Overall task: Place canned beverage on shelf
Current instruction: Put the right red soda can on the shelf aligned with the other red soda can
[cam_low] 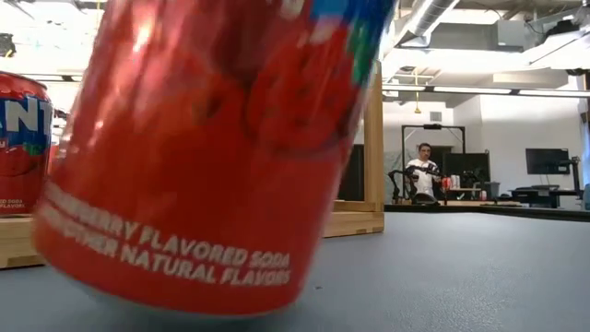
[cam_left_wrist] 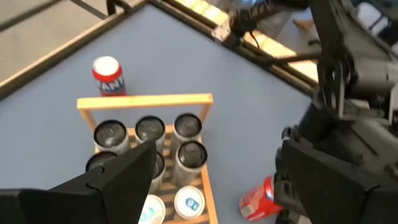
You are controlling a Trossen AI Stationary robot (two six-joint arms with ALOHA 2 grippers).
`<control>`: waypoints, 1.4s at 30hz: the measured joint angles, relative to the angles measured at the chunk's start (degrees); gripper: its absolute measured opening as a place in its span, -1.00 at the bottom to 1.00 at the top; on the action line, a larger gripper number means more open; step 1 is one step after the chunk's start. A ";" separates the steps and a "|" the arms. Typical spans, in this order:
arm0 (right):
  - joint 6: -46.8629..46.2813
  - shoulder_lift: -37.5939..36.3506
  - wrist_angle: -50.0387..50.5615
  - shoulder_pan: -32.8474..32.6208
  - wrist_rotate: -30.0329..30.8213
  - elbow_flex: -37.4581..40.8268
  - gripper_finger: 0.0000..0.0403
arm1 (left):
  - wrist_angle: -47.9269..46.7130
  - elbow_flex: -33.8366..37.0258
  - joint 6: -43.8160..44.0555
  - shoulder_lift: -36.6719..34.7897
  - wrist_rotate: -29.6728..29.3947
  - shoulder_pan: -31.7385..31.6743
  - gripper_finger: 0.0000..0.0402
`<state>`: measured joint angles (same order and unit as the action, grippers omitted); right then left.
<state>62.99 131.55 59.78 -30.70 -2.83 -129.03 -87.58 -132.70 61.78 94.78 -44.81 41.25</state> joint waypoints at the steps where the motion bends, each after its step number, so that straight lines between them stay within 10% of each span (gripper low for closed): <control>1: 0.01 0.02 -0.28 0.19 -1.43 0.00 -0.26 | 0.00 0.39 0.01 0.00 0.72 -0.06 0.66; 42: -11.78 0.89 -2.37 1.14 2.05 0.00 0.42 | 0.86 1.72 -2.69 0.02 2.13 -0.15 0.66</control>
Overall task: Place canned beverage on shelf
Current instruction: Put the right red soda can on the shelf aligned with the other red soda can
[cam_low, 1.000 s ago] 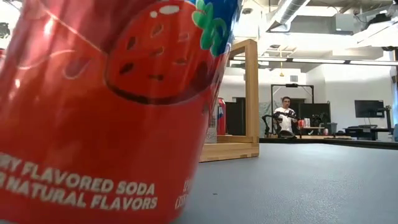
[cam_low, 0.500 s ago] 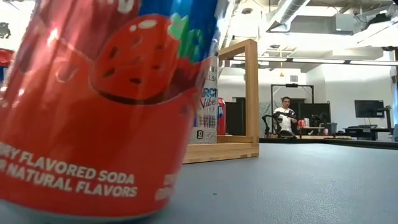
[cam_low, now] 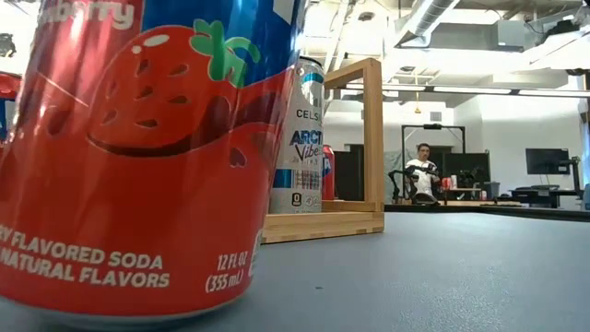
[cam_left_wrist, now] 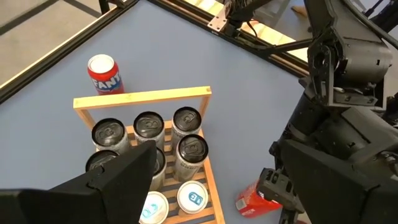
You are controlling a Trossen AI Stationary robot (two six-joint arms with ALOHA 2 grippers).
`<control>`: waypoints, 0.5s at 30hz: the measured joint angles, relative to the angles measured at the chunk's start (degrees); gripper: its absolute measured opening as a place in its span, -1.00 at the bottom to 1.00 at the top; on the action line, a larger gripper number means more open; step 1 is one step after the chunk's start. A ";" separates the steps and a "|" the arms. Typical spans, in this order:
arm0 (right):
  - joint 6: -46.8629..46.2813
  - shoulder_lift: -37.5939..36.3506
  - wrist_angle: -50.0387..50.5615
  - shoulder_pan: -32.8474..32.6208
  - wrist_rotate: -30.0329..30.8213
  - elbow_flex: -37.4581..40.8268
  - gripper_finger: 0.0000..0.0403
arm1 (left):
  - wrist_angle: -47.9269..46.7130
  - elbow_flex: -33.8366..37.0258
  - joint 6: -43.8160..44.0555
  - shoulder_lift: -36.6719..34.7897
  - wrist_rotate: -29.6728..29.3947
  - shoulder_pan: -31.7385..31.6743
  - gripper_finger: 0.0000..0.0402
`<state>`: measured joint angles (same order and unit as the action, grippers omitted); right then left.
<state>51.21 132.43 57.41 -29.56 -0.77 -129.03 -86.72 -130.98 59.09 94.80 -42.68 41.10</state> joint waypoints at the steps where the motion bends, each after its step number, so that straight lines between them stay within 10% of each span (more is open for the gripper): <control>1: -0.41 -0.02 -0.12 -0.08 0.19 -0.01 0.42 | 0.00 0.00 0.00 0.00 0.00 0.00 0.66; 15: -12.81 -2.86 5.32 0.75 5.69 -5.75 0.42 | -0.54 0.84 -1.63 2.95 0.27 0.51 0.66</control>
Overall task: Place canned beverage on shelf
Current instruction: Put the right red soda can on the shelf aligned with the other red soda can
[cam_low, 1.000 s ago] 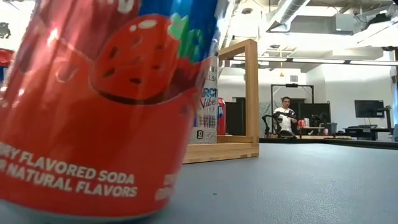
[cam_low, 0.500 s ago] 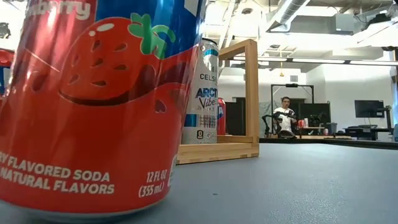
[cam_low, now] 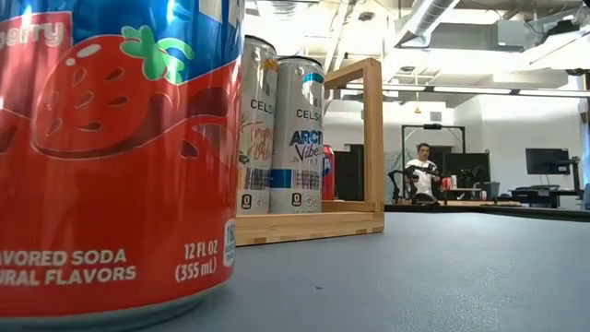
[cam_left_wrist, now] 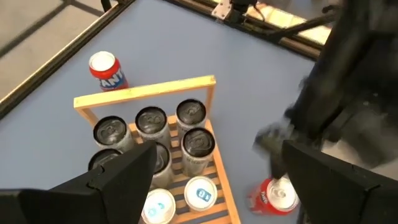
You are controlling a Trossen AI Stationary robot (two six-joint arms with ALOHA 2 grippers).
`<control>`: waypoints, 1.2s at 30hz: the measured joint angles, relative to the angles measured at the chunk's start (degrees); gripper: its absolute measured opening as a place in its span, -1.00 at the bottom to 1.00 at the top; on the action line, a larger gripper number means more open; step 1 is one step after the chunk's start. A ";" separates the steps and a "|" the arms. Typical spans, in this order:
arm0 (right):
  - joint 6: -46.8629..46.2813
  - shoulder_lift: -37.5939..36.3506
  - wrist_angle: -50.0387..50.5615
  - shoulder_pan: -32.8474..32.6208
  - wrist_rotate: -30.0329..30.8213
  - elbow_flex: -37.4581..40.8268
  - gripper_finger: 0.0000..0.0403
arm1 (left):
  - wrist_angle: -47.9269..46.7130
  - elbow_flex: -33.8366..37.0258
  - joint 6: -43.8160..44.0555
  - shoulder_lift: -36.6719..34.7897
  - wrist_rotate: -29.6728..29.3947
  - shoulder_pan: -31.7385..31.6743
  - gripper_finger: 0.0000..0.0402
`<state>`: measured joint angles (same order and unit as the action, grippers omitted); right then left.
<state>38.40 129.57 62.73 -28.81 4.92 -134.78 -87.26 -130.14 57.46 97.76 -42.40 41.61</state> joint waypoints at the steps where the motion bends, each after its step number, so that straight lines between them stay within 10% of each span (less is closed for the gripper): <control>1: -1.03 -1.34 0.61 -0.08 0.31 -0.02 0.42 | 0.35 0.97 0.19 0.09 -0.55 0.42 0.66; 8: -13.33 -14.59 7.19 -0.34 1.81 -0.07 0.42 | 7.89 12.71 5.98 0.13 -3.19 5.99 0.66; 20: -24.86 -22.35 27.44 2.51 15.79 0.07 0.42 | 50.64 40.54 -3.25 0.20 6.65 4.63 0.66; 26: -27.47 -28.65 27.23 7.07 15.81 0.00 0.42 | 54.60 43.81 -5.68 0.74 18.41 0.66 0.66; 36: -36.35 -37.40 27.25 7.86 15.81 0.04 0.42 | 54.95 43.64 -13.95 2.44 21.28 -0.37 0.66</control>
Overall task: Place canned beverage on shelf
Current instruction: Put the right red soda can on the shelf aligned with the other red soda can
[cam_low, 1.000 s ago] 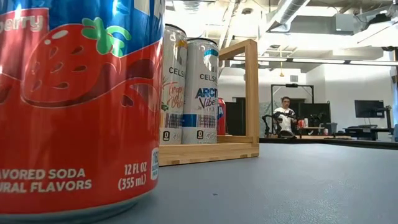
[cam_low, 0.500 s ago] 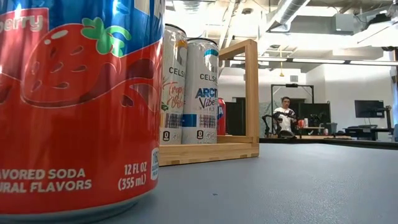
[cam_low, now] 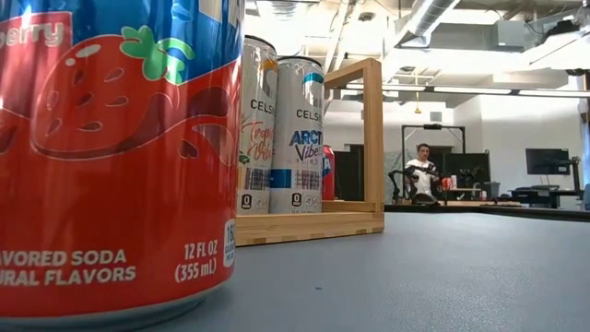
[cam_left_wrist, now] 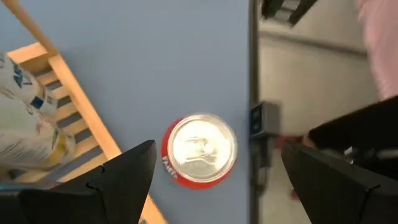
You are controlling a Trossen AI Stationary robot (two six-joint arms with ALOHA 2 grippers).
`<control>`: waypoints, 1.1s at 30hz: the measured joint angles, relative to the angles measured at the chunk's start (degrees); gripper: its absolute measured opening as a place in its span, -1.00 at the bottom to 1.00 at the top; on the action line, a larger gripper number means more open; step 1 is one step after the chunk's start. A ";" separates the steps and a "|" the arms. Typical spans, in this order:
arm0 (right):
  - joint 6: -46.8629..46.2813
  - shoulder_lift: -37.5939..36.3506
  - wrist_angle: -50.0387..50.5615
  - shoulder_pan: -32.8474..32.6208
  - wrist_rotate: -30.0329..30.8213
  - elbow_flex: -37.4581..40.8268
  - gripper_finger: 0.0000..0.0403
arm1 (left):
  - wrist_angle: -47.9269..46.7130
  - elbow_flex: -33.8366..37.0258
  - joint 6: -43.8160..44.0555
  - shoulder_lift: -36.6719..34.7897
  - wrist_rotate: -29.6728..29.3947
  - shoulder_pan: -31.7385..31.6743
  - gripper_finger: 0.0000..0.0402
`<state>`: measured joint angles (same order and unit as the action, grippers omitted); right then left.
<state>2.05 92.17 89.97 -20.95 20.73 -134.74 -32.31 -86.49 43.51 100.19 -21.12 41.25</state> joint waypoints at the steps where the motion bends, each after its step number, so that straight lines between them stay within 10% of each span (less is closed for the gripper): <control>1: -0.70 -0.54 0.04 0.00 0.00 0.00 0.42 | -0.12 0.02 -0.96 0.82 0.39 -0.05 0.66; 33: -2.69 -1.87 0.07 -0.44 -1.31 0.02 0.42 | 4.88 0.15 -3.61 11.51 5.80 -2.18 0.66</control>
<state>-0.64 90.30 90.04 -21.39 19.42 -134.72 -27.42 -86.35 39.90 111.70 -15.32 39.07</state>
